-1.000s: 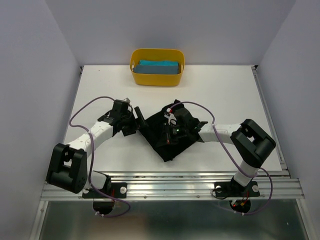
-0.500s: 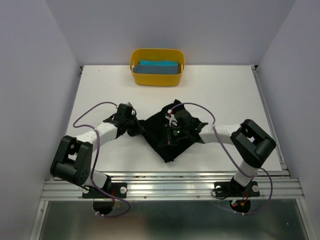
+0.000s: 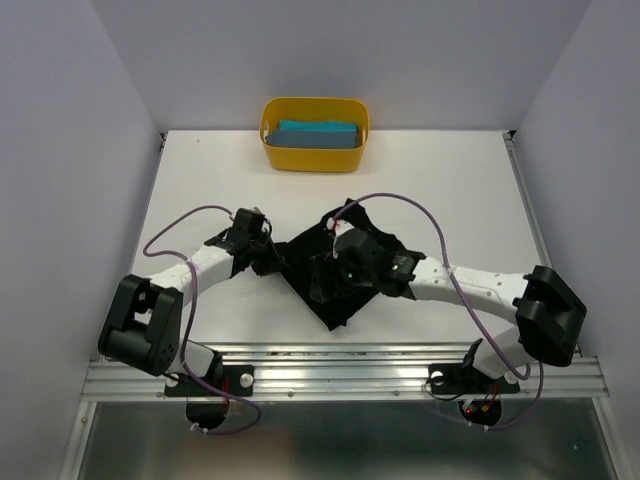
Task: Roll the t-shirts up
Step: Roll the T-shirt to the center of the board.
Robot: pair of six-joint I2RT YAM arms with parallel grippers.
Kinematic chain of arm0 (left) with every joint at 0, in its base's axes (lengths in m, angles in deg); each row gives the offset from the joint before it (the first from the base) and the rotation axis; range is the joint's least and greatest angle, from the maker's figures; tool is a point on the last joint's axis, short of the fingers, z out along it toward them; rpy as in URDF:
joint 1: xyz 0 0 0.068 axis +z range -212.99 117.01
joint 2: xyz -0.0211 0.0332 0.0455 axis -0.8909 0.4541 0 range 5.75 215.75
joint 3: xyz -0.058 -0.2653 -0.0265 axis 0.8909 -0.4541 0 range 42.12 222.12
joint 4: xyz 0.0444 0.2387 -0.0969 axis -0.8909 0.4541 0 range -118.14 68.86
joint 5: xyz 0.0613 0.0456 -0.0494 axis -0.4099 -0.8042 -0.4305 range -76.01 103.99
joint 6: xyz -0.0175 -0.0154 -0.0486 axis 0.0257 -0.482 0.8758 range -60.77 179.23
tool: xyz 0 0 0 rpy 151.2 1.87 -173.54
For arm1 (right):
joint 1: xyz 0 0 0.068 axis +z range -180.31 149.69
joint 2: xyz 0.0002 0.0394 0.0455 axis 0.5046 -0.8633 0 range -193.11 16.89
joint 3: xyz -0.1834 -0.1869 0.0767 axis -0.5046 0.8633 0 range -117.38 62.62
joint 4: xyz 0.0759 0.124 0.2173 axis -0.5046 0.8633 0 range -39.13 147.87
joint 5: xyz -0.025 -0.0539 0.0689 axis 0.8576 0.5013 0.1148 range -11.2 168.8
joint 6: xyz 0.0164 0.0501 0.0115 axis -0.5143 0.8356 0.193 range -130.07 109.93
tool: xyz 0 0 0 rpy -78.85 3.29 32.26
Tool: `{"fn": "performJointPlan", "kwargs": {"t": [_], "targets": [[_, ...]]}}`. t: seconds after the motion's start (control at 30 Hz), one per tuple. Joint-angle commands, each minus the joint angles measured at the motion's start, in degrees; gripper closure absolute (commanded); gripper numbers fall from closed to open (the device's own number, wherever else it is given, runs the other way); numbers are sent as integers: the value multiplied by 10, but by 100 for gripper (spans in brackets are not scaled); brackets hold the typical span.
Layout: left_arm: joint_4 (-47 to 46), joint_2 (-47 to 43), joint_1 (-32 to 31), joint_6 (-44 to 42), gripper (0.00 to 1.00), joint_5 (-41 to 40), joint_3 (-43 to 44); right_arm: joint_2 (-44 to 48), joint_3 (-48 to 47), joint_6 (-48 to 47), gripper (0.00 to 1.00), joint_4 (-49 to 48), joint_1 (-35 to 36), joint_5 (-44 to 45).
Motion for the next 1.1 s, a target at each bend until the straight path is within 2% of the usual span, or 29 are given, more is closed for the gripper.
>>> {"fn": "performJointPlan", "kwargs": {"t": [0.0,0.03,0.17,0.4,0.5,0.53,0.6,0.7,0.73,0.8,0.83,0.97,1.07], "targets": [[29,-33,-1,-13,100,-15,18,-10,-58,-60,12,101,100,223],[32,-36,0,-13,100,-16,19,-32,-75,-62,10,121,129,270],[39,-39,0,-13,100,-20,19,-87,-110,-77,7,150,180,355],[39,-40,0,-13,100,-20,19,-156,-155,-96,6,166,235,420],[40,-41,0,-12,100,-20,20,-170,-162,-92,17,168,241,438],[40,-41,-1,-13,100,-20,20,-175,-162,-90,28,167,241,443],[40,-42,0,-13,100,-20,20,-178,-160,-86,40,162,241,448],[41,-42,0,-13,100,-20,20,-181,-158,-85,64,154,241,453],[40,-43,0,-13,100,-20,21,-178,-154,-85,78,146,241,452],[37,-46,0,-18,100,-18,22,-171,-144,-80,89,136,241,444],[36,-47,-1,-19,100,-16,22,-167,-132,-79,99,124,241,440],[36,-48,0,-26,83,-14,26,-149,-106,-67,99,100,233,367],[41,-48,-1,-40,65,-11,38,-117,-82,-53,99,60,209,285]]}}
